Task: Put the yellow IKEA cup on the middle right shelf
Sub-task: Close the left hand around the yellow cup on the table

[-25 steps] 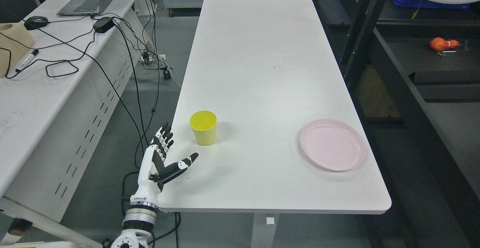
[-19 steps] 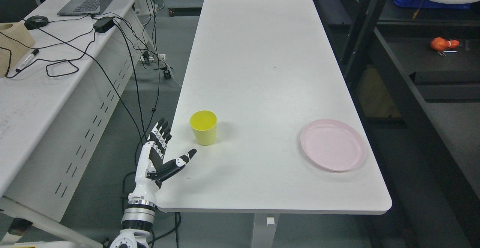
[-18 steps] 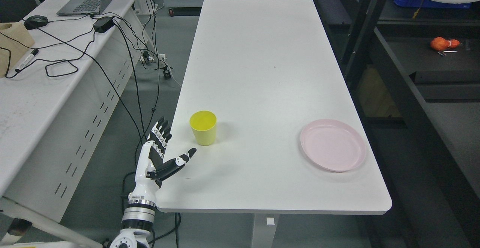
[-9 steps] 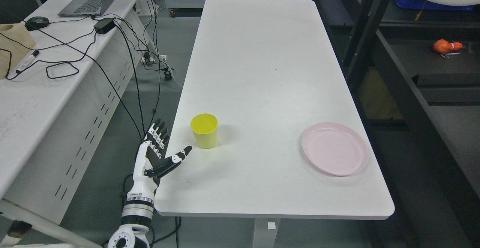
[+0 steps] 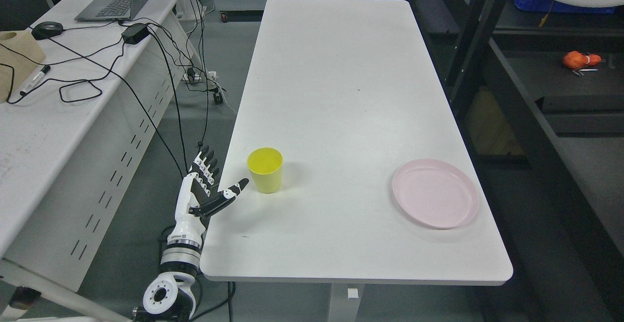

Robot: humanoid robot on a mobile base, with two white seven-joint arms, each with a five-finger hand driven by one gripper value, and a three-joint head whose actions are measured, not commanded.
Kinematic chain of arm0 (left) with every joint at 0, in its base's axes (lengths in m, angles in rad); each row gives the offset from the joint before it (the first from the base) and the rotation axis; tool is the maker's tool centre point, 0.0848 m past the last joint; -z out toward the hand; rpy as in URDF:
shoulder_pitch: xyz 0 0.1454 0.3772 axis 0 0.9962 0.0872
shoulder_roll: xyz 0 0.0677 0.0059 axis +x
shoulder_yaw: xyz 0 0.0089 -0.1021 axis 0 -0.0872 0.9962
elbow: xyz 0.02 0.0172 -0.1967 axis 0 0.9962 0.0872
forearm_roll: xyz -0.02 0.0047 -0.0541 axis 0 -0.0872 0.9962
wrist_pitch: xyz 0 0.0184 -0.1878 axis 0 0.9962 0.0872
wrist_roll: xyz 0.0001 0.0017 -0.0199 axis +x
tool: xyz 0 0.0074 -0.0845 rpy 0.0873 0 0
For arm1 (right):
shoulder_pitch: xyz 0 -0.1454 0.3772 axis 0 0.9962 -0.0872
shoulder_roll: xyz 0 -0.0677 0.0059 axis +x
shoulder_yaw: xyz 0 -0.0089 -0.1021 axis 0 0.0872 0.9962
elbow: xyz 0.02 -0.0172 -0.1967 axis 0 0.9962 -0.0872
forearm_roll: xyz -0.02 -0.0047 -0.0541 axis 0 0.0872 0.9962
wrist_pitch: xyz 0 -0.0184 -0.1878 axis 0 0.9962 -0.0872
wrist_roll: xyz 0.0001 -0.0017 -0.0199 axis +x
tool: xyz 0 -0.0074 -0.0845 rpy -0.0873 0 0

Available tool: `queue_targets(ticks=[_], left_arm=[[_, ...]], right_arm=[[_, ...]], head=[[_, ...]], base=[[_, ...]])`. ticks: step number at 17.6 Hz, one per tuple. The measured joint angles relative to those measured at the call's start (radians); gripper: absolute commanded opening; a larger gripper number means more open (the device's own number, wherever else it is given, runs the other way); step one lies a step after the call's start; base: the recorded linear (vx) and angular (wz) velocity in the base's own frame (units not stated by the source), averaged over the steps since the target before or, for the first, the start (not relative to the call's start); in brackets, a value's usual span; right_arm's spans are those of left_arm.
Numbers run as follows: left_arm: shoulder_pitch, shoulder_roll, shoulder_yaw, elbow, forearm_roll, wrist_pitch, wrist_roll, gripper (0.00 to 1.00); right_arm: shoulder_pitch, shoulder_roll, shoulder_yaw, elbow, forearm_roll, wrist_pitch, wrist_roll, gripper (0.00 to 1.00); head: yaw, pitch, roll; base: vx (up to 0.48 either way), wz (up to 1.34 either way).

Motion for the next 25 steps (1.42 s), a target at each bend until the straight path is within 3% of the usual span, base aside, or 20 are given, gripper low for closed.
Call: queue_targets(ticks=[10,25], left_arm=[[-0.185,0.0,-0.039,0.191,-0.005,-0.01,0.0,0.99],[-0.221,0.0,-0.193,0.311,-0.026,-0.068,0.0,0.99]], right_arm=[[0.0,0.0,0.0,0.0,0.0,0.0,0.0,0.99],[0.0,0.0,0.0,0.0,0.0,0.0,0.0,0.99]], head=[[0.0,0.0,0.0],[0.0,0.0,0.0]], base=[[0.0,0.0],[0.0,0.0]])
